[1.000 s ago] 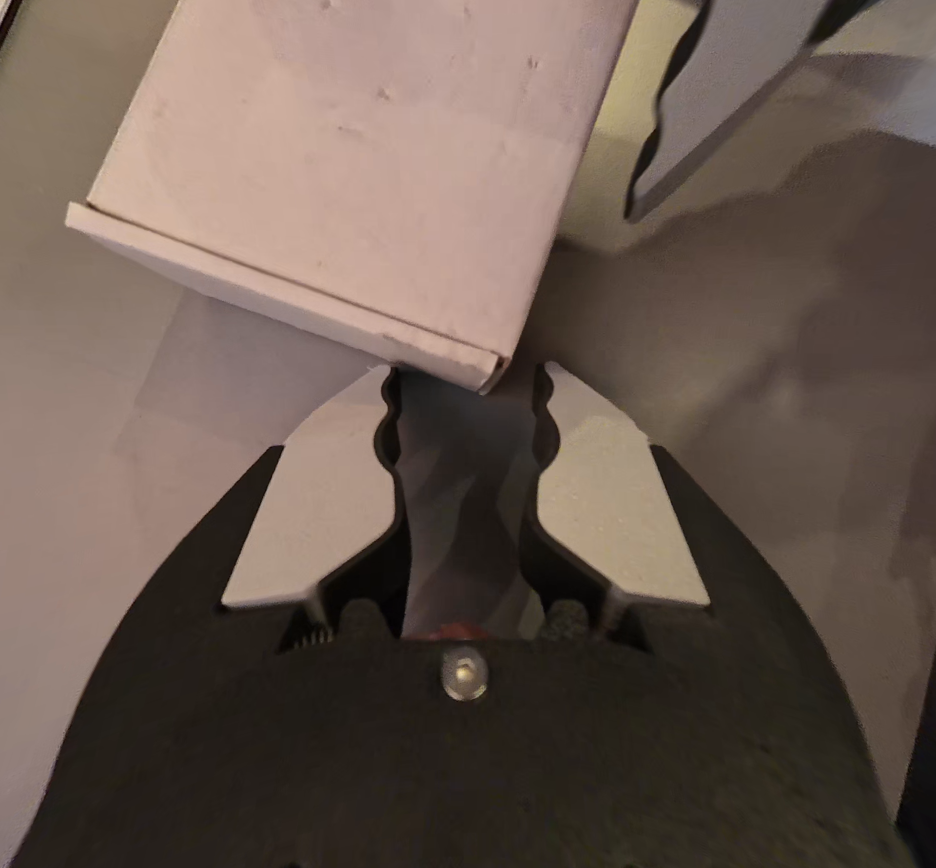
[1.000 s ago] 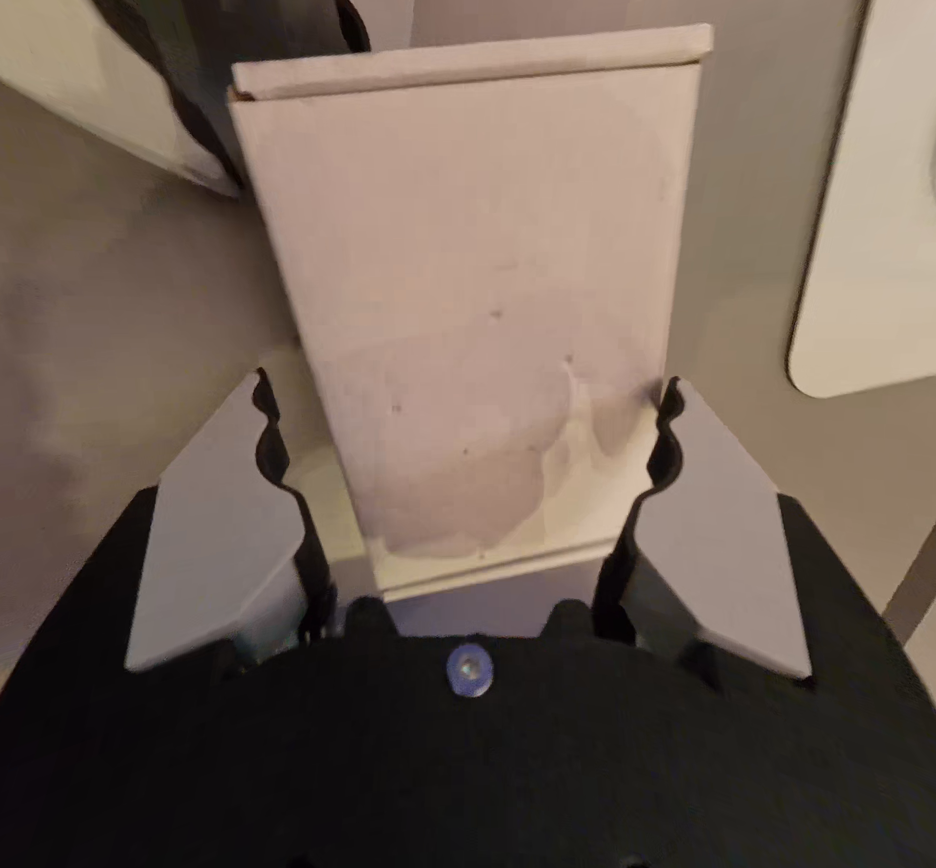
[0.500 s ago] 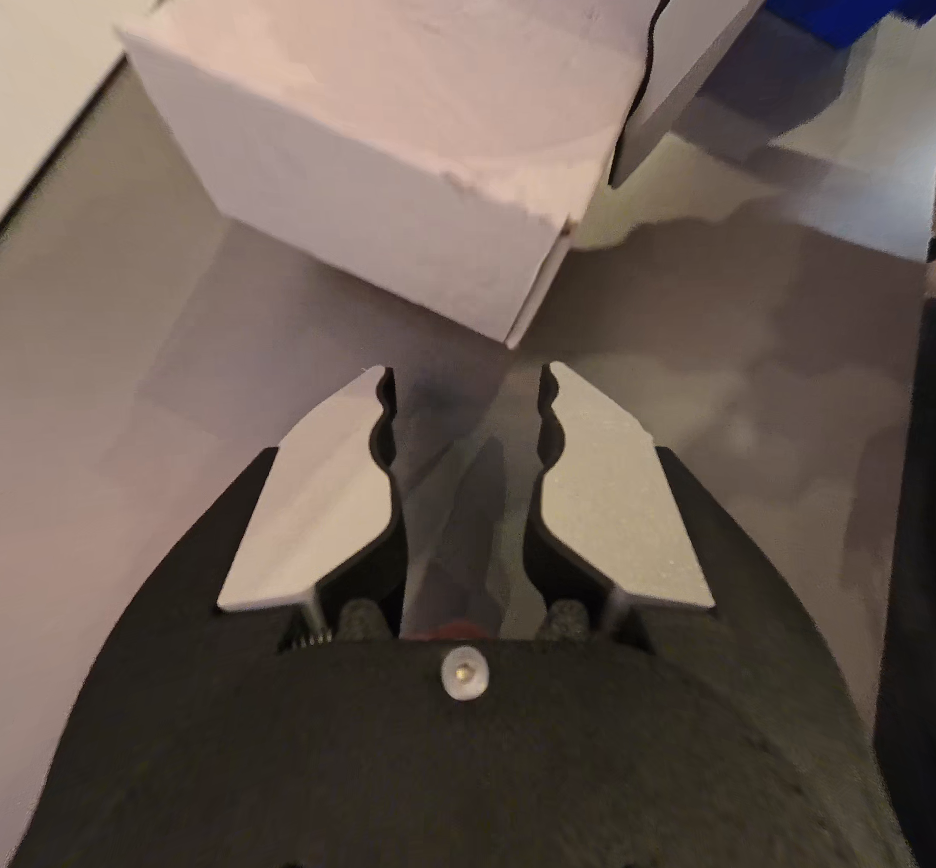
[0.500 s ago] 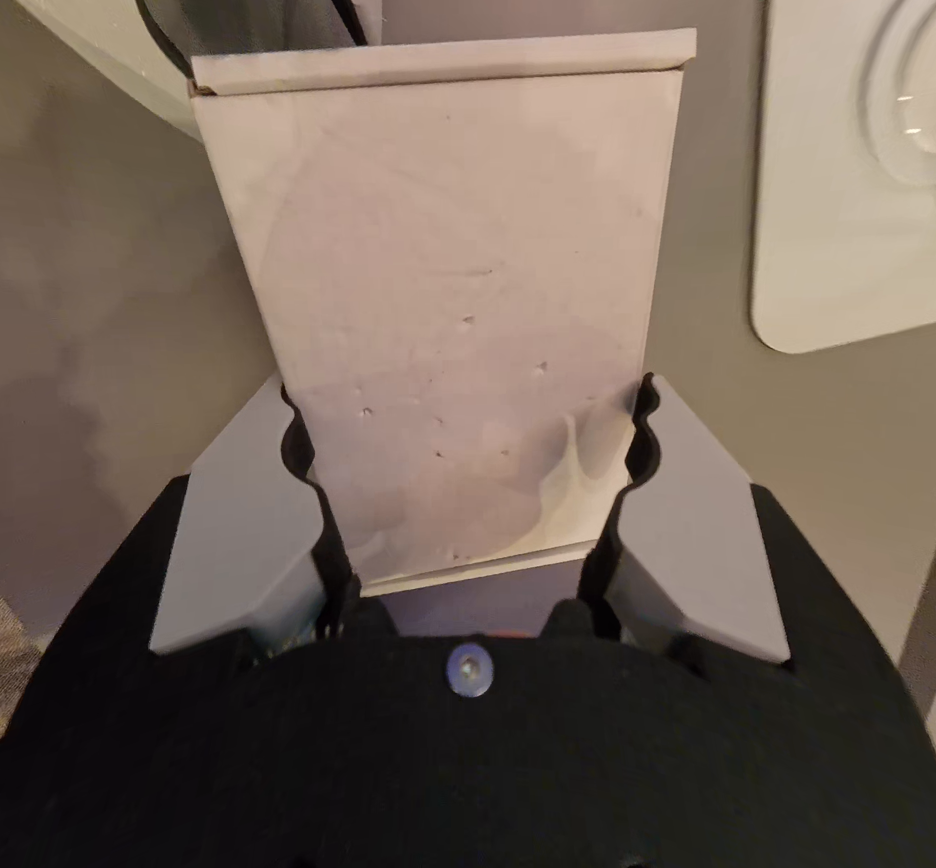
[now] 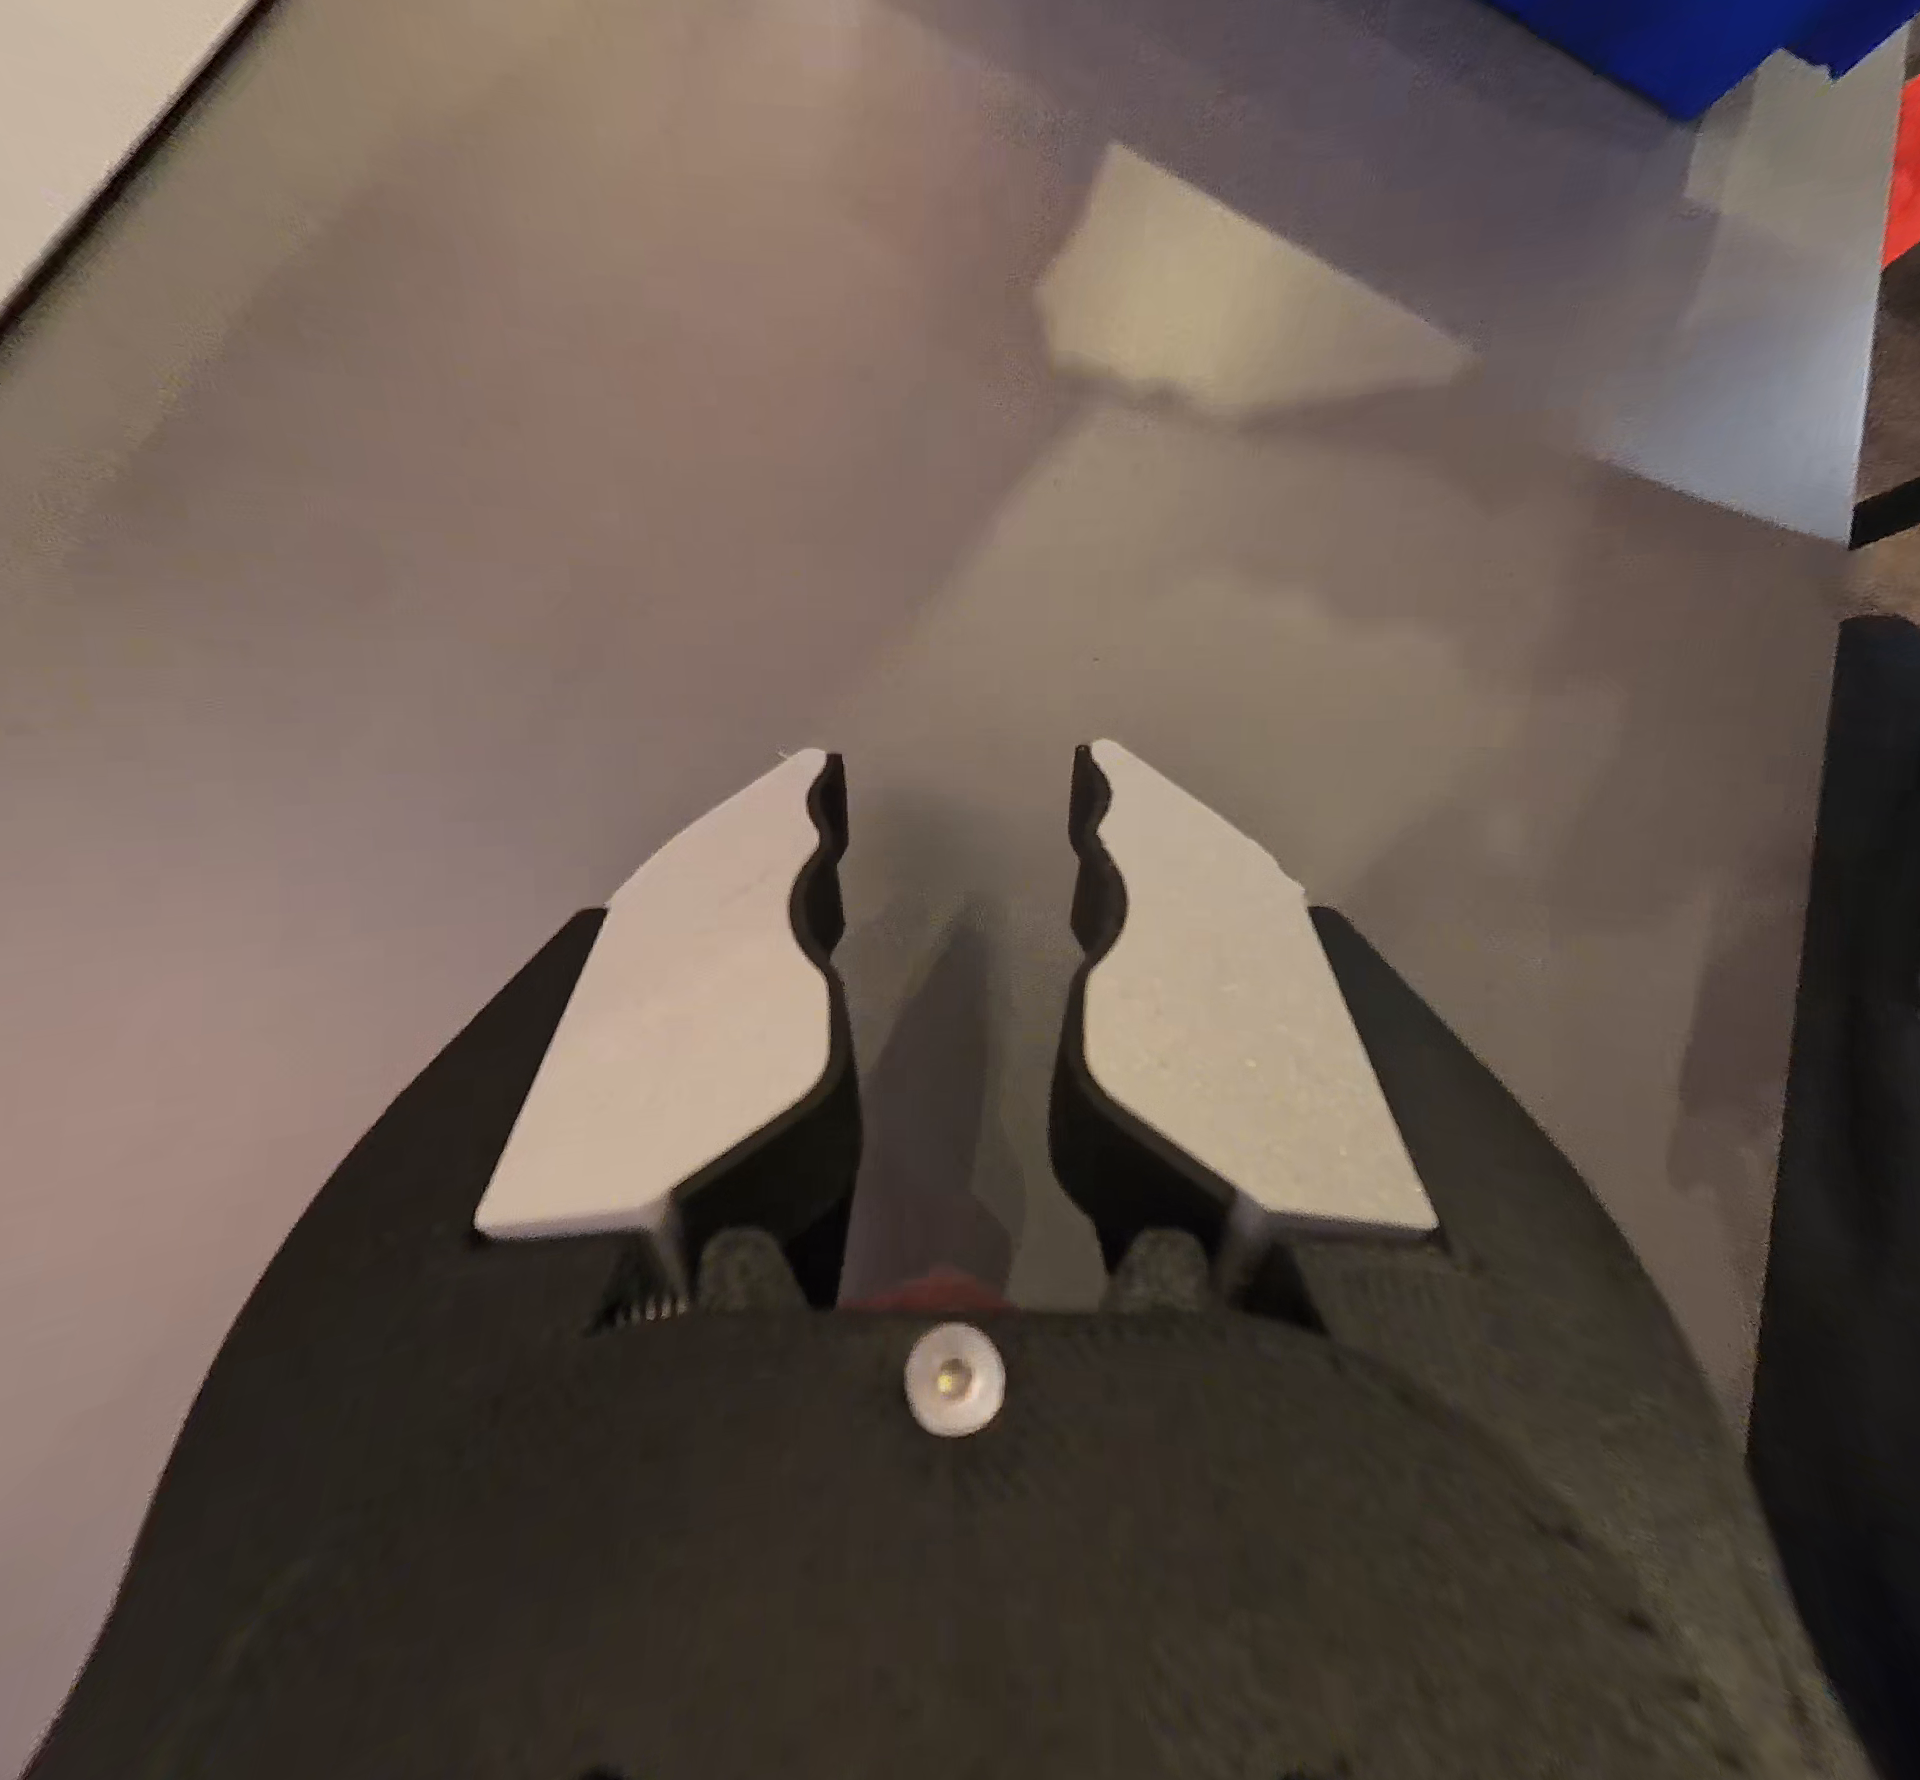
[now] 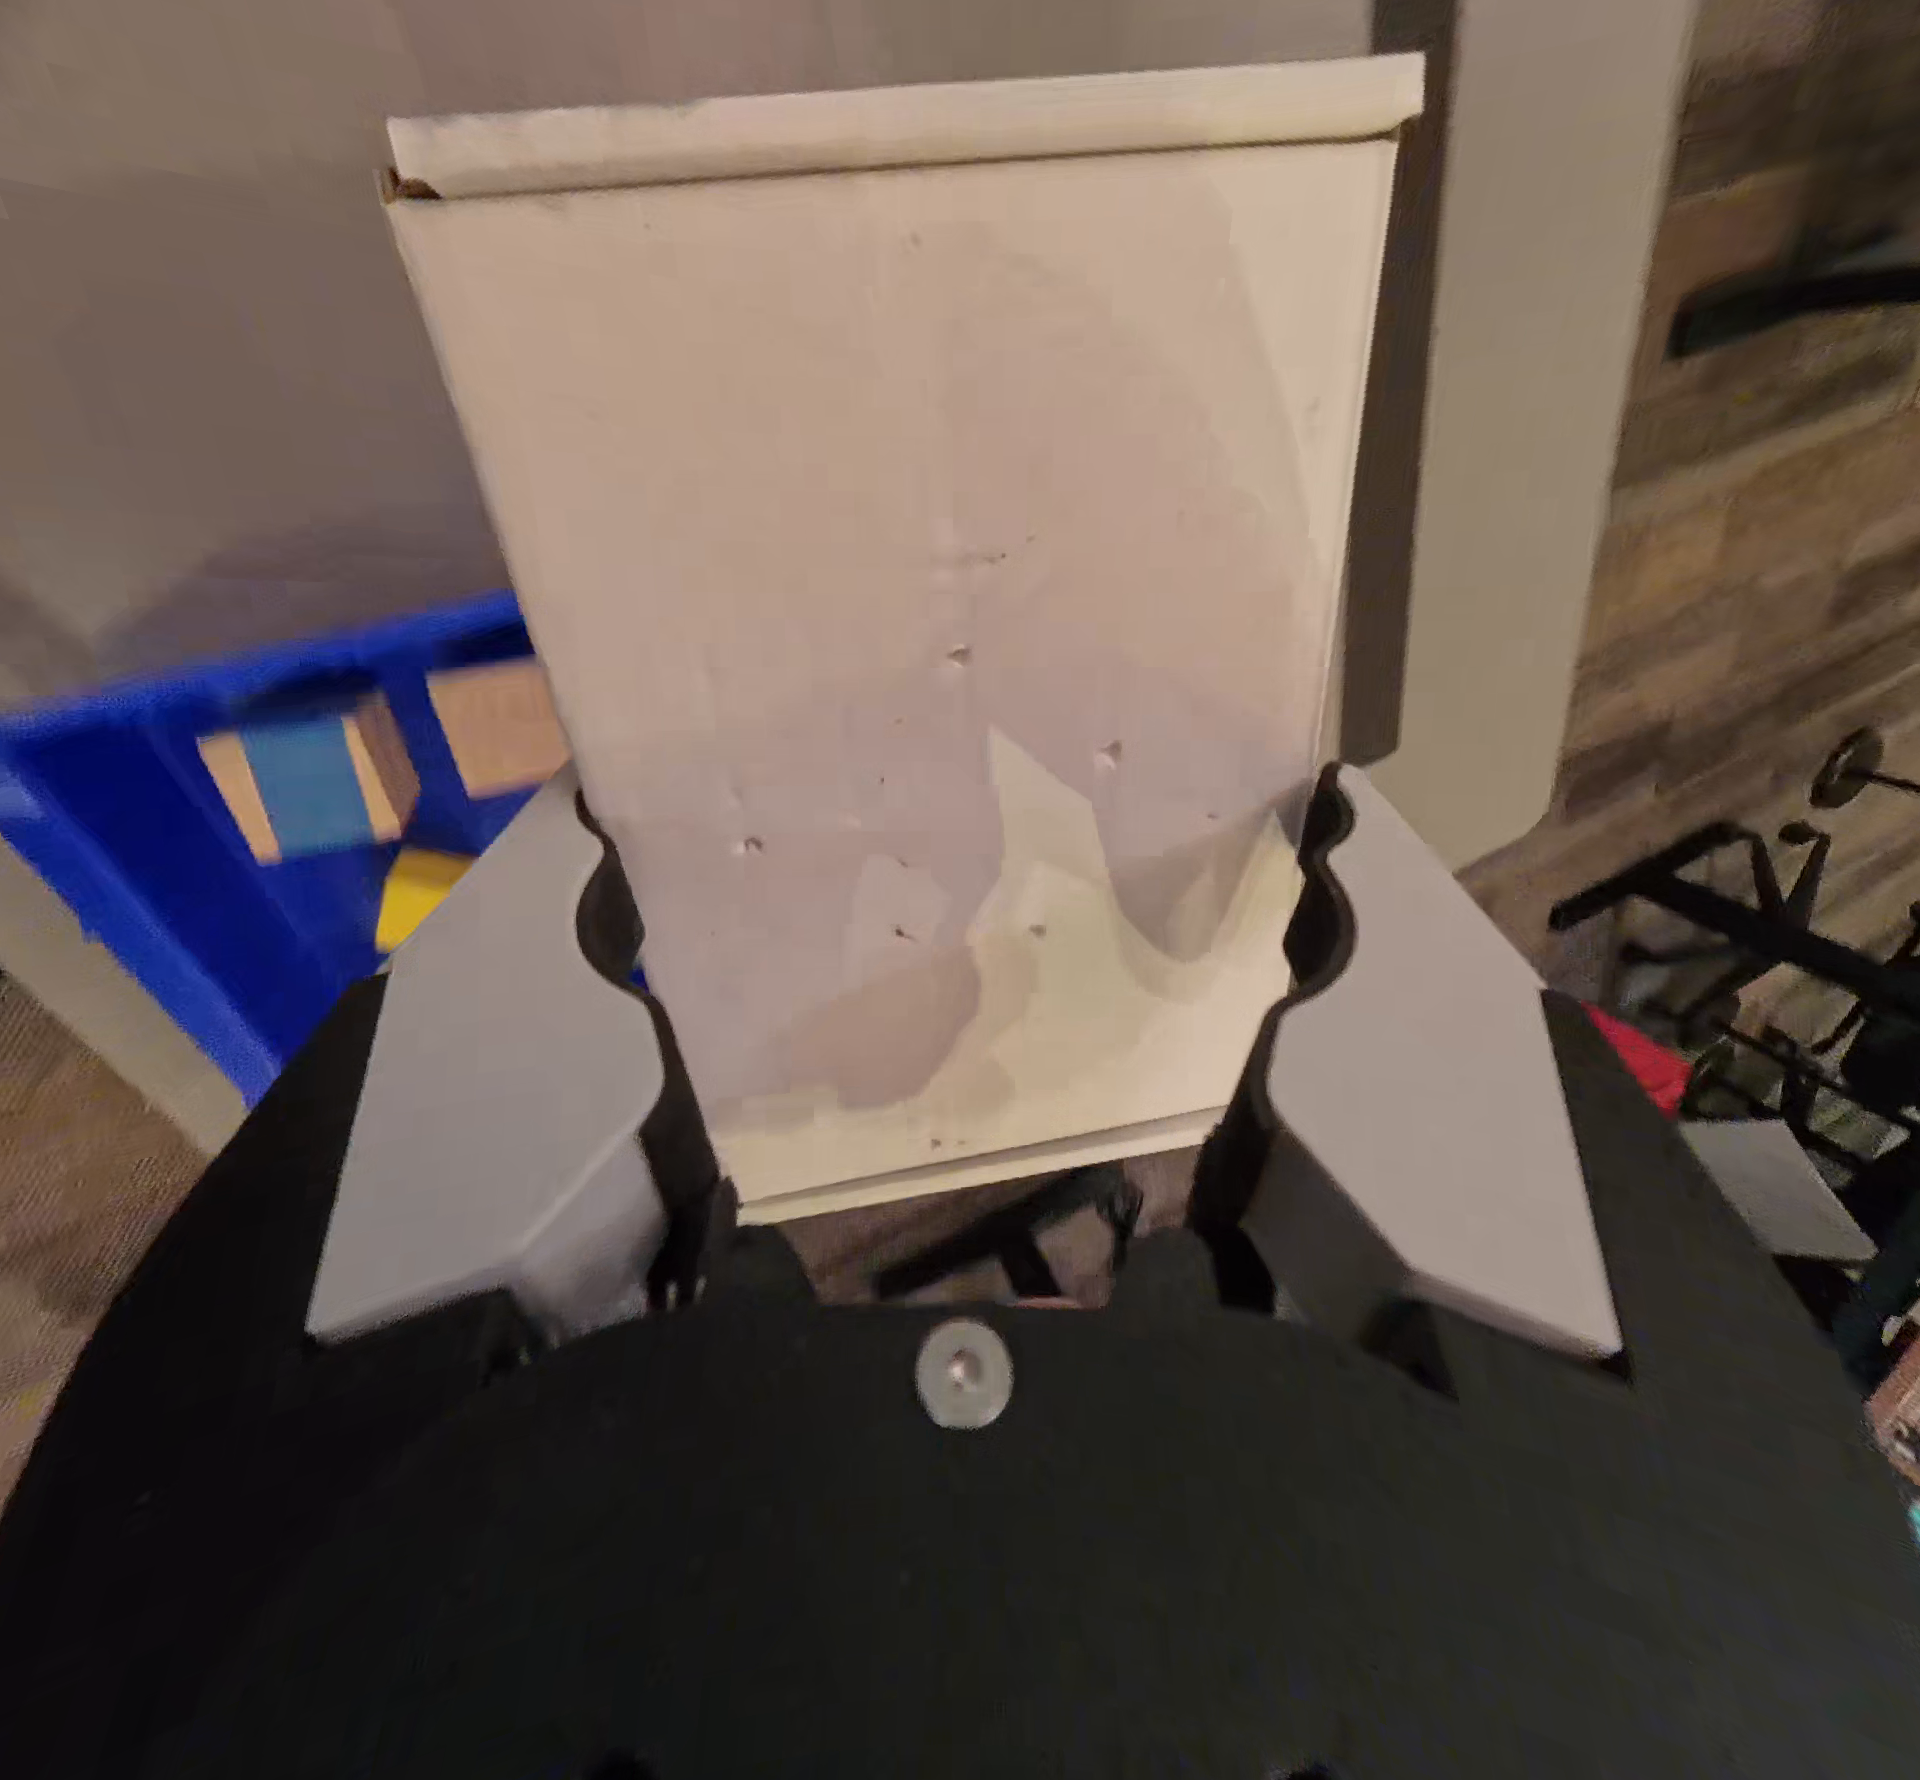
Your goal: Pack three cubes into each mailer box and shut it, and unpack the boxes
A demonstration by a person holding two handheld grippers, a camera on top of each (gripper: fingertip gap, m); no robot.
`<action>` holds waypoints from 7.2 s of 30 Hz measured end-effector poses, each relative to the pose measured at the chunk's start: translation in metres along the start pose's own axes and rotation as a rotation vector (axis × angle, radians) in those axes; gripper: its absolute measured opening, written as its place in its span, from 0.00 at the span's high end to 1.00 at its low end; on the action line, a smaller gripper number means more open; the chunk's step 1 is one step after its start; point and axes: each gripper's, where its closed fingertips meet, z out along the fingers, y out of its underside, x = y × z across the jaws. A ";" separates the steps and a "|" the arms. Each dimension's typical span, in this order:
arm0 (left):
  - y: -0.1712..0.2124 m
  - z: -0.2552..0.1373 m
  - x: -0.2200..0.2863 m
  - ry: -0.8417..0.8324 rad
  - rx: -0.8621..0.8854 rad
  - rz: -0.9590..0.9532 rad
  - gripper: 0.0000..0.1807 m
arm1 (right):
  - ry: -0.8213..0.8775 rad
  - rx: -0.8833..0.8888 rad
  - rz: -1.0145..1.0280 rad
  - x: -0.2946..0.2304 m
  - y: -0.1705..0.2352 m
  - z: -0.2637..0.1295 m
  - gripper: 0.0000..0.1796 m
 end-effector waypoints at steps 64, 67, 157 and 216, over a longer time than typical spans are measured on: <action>0.296 -0.335 -0.089 -0.643 -0.442 -0.786 0.89 | -0.265 0.037 0.960 -0.134 0.184 0.095 0.82; 0.294 -0.333 -0.091 -0.581 -0.367 -0.801 0.95 | -0.244 0.074 0.979 -0.127 0.180 0.099 0.85; -0.062 -0.008 0.081 -0.134 -0.089 -0.285 0.87 | -0.117 0.931 1.077 -0.192 -0.108 -0.054 0.29; 0.282 -0.342 -0.063 -0.831 -0.007 -0.785 0.54 | -0.004 0.131 1.167 -0.137 0.172 0.086 0.98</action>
